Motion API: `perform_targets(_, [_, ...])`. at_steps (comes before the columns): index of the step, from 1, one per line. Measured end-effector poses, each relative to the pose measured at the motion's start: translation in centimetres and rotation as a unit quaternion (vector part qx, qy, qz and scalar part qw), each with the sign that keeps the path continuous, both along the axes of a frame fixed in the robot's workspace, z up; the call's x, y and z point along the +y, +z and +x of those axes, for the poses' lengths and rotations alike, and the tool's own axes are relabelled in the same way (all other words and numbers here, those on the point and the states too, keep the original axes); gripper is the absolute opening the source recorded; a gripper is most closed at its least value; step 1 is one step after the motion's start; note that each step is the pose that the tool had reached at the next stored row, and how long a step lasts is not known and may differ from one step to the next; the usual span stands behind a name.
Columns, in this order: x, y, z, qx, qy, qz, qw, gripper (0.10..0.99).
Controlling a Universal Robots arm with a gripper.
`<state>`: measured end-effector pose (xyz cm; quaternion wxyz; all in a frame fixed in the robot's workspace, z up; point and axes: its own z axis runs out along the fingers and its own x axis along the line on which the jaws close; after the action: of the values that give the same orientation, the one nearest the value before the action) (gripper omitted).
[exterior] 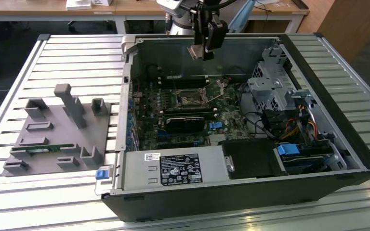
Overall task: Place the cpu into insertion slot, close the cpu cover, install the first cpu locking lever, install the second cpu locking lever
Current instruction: 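Place the cpu into insertion slot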
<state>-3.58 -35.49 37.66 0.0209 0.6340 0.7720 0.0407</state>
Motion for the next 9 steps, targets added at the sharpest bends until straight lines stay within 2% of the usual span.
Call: perform_targets(9, [0.00, -0.05, -0.03, 0.0000, -0.017, 0.0000, 0.9999, 0.541])
